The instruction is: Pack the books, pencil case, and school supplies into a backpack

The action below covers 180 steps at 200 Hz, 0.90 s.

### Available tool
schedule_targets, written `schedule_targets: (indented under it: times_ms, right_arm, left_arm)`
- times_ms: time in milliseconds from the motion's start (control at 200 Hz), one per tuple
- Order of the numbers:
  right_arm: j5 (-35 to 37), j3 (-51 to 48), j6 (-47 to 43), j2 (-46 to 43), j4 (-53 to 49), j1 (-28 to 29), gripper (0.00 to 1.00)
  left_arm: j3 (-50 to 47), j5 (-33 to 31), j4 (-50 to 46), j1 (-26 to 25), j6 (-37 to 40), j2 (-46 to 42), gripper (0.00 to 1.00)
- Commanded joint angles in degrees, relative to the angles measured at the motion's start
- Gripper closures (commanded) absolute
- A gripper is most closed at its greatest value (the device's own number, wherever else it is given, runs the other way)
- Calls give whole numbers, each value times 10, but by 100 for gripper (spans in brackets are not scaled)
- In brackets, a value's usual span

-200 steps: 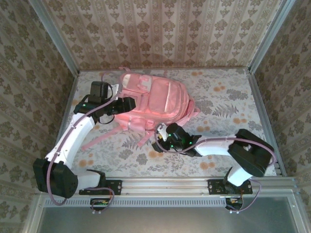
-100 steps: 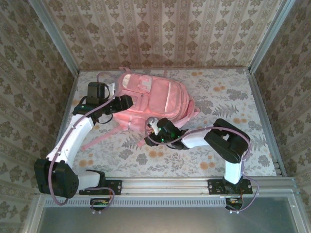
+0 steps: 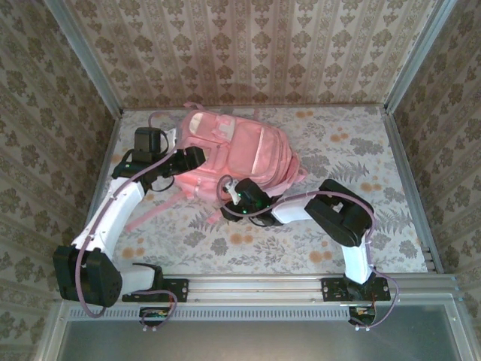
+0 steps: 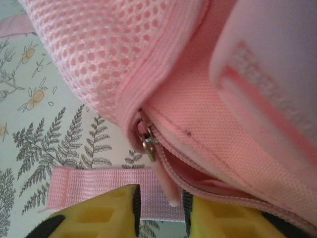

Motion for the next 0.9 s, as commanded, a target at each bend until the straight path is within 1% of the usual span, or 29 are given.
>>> schedule_targets:
  times_ms: [0, 75, 155, 300, 375, 400, 490, 545, 595, 720, 895]
  right_arm:
    - [-1, 20, 2, 10, -20, -7, 83]
    - [-4, 11, 2, 3, -17, -12, 93]
    - [-10, -5, 3, -8, -5, -16, 100]
    - [-25, -31, -2, -35, 14, -18, 100]
    - [-26, -40, -5, -48, 11, -18, 100]
    - [-26, -41, -6, -50, 8, -18, 100]
    - [-23, -44, -10, -57, 2, -18, 100]
    - [-23, -44, -11, -57, 3, -18, 100]
    - [-24, -43, -8, -57, 4, -18, 100]
    - [-26, -40, -2, -55, 10, -18, 100]
    - [-31, -38, 7, -57, 18, -18, 100]
  left_arm:
    - [-7, 4, 8, 10, -10, -6, 36]
    - [-6, -4, 3, 12, -13, -4, 36]
    - [-3, -20, -7, 13, -19, 2, 35]
    - [-1, -55, -38, 13, -52, 13, 32]
    - [6, -81, -79, 13, -79, 15, 30]
    - [8, -88, -96, 13, -86, 14, 27]
    - [-9, -89, -126, 15, -121, -3, 24]
    - [-38, -79, -111, 15, -151, -27, 18]
    - [-71, -71, -90, 15, -182, -48, 17]
    - [-132, -51, -40, 13, -248, -72, 17]
    - [-177, -50, 11, 10, -303, -54, 20]
